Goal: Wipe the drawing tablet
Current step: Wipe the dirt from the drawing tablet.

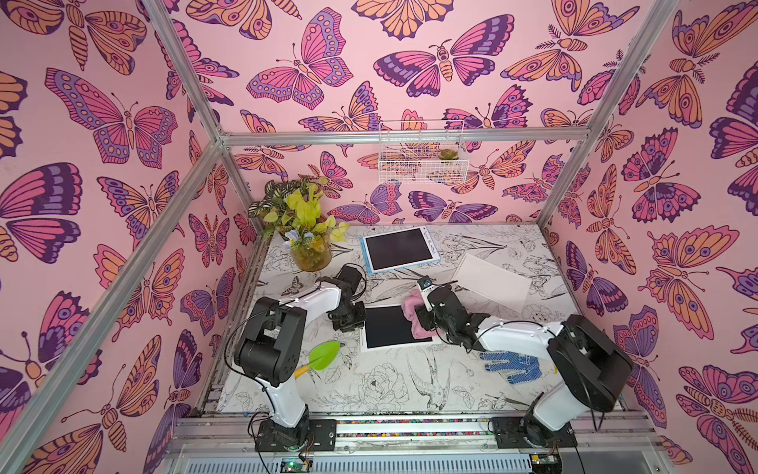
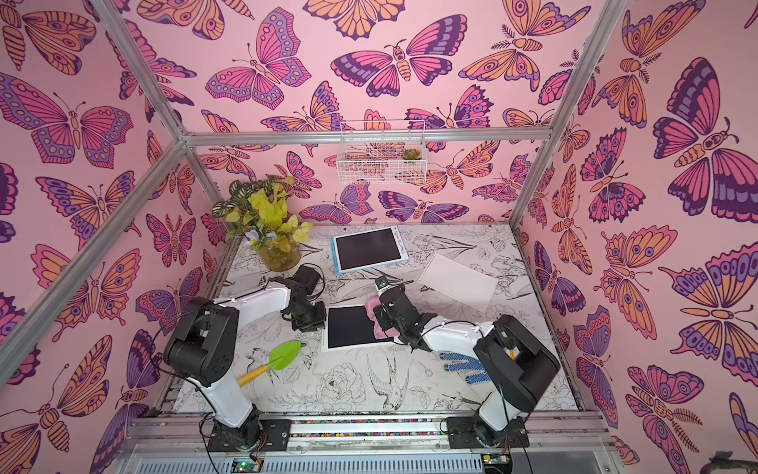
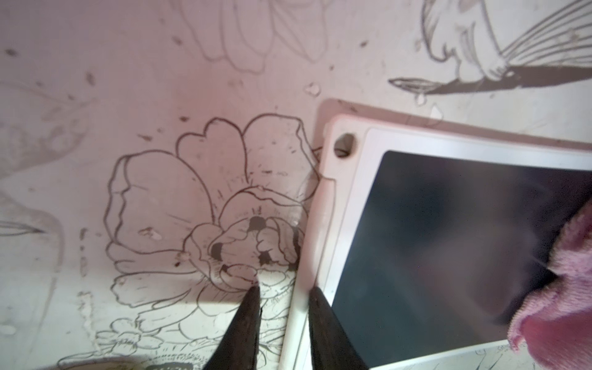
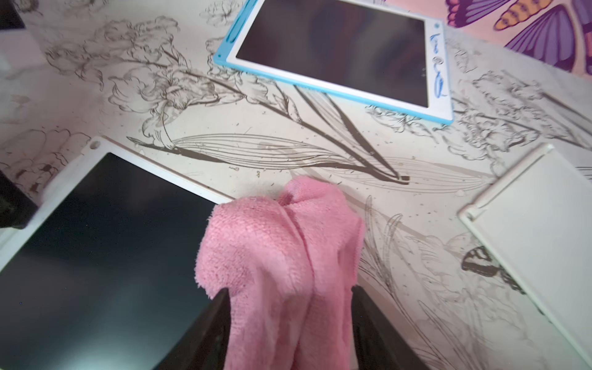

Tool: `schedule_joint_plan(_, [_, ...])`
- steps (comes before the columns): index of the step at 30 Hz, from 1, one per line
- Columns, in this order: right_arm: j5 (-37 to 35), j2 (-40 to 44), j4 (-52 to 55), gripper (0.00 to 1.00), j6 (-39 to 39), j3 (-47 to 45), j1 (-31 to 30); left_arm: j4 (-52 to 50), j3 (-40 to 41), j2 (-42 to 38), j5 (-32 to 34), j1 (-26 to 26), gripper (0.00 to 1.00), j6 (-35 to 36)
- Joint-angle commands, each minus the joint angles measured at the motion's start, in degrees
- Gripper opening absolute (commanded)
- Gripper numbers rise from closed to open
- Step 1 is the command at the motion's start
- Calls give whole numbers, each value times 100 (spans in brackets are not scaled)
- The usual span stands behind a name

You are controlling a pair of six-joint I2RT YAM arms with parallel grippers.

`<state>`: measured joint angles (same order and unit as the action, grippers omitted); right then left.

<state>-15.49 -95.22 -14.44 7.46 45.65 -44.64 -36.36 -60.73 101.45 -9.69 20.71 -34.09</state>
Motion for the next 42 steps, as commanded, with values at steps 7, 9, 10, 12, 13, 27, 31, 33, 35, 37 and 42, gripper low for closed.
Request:
schedule_joint_plan(7, [-261,-1007,189,58,268,835,-90,-271,-39,388,215,112,28,-61])
schedule_joint_plan(9, [-253,-1123,287,56,296,879,-89,-275,-61,416,222,158,29,-69])
schedule_joint_plan(10, [-276,-1167,330,54,323,884,-89,-280,-70,454,229,181,29,-61])
schedule_joint_plan(12, [-426,-1200,416,47,386,854,-89,-334,-97,527,307,214,29,-79])
schedule_joint_plan(13, [-505,-1202,464,40,422,830,-78,-350,-103,563,324,227,29,-85])
schedule_joint_plan(27, [-174,-1005,745,0,468,663,221,-477,-61,734,489,257,25,-202])
schedule_joint_plan(31, [-61,-1475,898,0,506,1331,-269,-473,-51,723,488,255,25,-220])
schedule_joint_plan(33, [-240,-1554,1081,0,736,1432,-173,-474,-27,707,495,254,25,-234])
schedule_joint_plan(35, [-261,-1506,1331,0,961,1342,204,-460,3,703,506,258,25,-250])
schedule_joint_plan(37, [-130,-1359,1478,0,1107,1103,702,-455,24,722,497,253,25,-274])
schedule_joint_plan(42, [320,-1132,1449,0,641,985,749,-416,49,707,488,267,24,-309])
